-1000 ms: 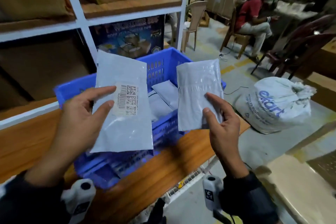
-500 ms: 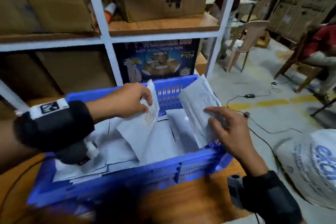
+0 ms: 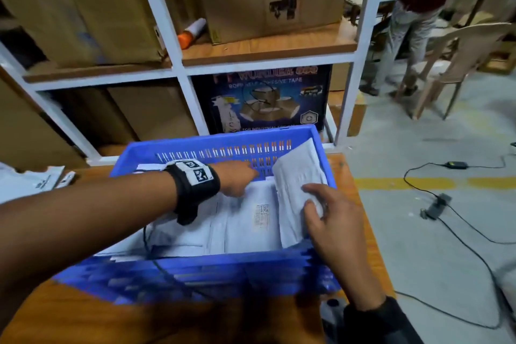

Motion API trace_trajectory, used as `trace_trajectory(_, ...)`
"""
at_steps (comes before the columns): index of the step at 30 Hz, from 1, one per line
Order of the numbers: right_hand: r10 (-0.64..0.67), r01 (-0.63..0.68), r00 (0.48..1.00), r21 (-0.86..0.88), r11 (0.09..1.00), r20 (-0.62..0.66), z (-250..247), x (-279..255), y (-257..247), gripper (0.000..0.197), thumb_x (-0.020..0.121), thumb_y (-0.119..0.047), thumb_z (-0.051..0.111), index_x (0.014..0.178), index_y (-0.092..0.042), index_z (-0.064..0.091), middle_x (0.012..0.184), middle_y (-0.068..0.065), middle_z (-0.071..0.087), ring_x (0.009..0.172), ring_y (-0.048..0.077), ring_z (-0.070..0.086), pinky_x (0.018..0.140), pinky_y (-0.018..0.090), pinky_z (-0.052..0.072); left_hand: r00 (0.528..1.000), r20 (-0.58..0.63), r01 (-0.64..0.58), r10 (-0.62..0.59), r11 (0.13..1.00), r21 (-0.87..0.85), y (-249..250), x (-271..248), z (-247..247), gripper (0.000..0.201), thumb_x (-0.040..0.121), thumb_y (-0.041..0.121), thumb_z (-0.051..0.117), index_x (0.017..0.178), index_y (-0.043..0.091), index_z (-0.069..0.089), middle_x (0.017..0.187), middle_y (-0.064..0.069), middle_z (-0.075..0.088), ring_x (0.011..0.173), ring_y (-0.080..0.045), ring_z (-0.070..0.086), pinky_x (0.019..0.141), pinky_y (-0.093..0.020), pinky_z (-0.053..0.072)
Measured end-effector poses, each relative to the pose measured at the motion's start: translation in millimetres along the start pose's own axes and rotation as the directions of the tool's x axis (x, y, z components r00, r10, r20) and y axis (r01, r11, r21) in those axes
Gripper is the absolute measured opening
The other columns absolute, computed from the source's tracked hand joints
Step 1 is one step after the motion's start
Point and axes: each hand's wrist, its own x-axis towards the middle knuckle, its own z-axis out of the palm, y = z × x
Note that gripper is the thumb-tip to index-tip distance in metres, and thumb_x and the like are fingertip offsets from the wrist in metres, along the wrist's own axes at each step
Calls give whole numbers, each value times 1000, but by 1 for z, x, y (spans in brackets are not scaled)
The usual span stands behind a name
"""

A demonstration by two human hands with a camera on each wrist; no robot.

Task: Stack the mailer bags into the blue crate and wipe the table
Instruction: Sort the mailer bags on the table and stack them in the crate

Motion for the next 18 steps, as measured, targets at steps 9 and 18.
trace_trajectory(9, 27, -27, 1000, 11, 1000, -3, -1, 2, -1, 48, 79, -39, 40, 107, -19, 73, 99, 0, 72, 89, 17, 66, 76, 12, 35, 927, 373, -25, -31, 989, 146, 51, 33, 41, 96, 82, 51, 72, 154, 32, 12, 154, -19, 21, 132, -44, 41, 98, -60, 43)
trace_trajectory(18, 73, -71, 997, -89, 993, 17, 1, 2, -2, 42, 78, -34, 44, 106, -21, 73, 99, 0, 72, 92, 20, 66, 81, 22, 40, 946, 312, 24, -92, 976, 215, 44, 27, 45, 72, 93, 26, 60, 152, 11, 21, 155, -18, 24, 134, -39, 41, 99, -51, 43)
